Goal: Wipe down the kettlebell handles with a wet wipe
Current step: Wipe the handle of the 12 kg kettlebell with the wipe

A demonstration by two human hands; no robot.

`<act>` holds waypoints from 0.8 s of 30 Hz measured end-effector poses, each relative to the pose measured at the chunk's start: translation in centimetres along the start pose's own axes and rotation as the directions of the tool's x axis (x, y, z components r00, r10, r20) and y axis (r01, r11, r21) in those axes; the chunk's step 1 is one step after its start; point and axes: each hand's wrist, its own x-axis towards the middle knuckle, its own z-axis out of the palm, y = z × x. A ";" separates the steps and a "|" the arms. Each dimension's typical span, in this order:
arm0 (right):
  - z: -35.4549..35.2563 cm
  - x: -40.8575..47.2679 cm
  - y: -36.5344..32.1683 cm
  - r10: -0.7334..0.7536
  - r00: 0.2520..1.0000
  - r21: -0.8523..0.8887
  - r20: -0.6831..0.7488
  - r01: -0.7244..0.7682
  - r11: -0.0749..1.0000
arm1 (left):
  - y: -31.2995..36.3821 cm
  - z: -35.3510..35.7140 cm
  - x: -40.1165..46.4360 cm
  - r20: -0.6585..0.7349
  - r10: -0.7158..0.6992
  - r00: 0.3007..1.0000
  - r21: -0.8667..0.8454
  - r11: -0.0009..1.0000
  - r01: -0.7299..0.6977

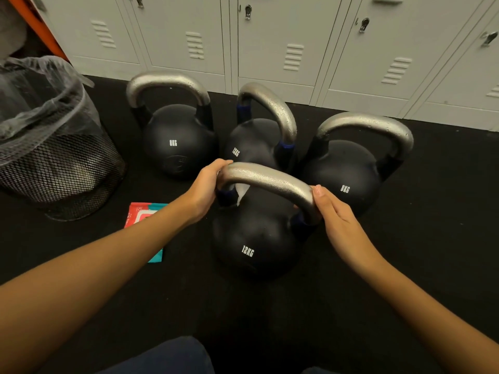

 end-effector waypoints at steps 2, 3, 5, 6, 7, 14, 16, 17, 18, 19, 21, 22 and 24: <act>0.1 0.0 0.0 0.004 1.000 0.013 -0.012 -0.004 1.000 | 1.0 0.3 -0.4 0.064 0.142 0.988 0.161 0.975 -0.151; 0.1 -0.1 0.0 0.003 1.000 0.018 -0.013 -0.003 1.000 | 1.3 0.6 -0.7 0.105 0.220 0.970 0.273 0.931 -0.241; 0.1 -0.2 0.1 0.004 1.000 0.009 -0.011 -0.004 1.000 | 1.0 1.5 -1.5 0.120 0.383 0.916 0.502 0.773 -0.389; 0.1 -0.2 0.2 0.004 1.000 0.002 -0.009 -0.004 1.000 | 0.7 2.0 -2.1 0.111 0.494 0.863 0.605 0.655 -0.453; 0.1 -0.1 0.2 0.003 1.000 -0.005 -0.007 -0.003 1.000 | 0.2 2.6 -2.8 0.124 0.600 0.790 0.675 0.533 -0.510; 0.0 -0.1 0.3 0.012 1.000 -0.013 0.000 -0.012 1.000 | -3.3 1.6 -3.5 0.042 0.659 0.751 0.570 0.602 -0.559; 0.0 -0.1 0.4 0.006 1.000 -0.010 -0.009 -0.006 1.000 | -3.6 1.2 -3.6 -0.011 0.524 0.852 0.438 0.768 -0.467; 0.0 0.0 0.5 0.001 1.000 -0.008 -0.015 -0.001 1.000 | -3.4 1.0 -3.6 -0.052 0.407 0.912 0.358 0.860 -0.363; 0.0 0.0 0.5 -0.002 1.000 -0.007 -0.016 0.002 1.000 | -3.2 0.7 -3.2 -0.095 0.274 0.957 0.275 0.931 -0.239; 0.1 0.0 0.6 -0.005 1.000 -0.007 -0.010 0.005 1.000 | -2.9 0.3 -2.7 -0.121 0.157 0.980 0.218 0.967 -0.128; 0.1 -0.1 0.5 -0.004 1.000 -0.007 0.004 0.004 1.000 | -1.7 -0.3 -2.0 -0.101 0.055 0.993 0.199 0.979 -0.034; 0.0 0.0 0.4 -0.003 1.000 -0.011 0.008 0.003 1.000 | -1.1 -0.3 -1.7 -0.081 0.068 0.994 0.212 0.976 -0.050; -0.3 0.2 0.1 0.001 1.000 -0.031 0.019 0.000 1.000 | 0.2 0.3 -1.9 -0.031 0.145 0.989 0.254 0.958 -0.133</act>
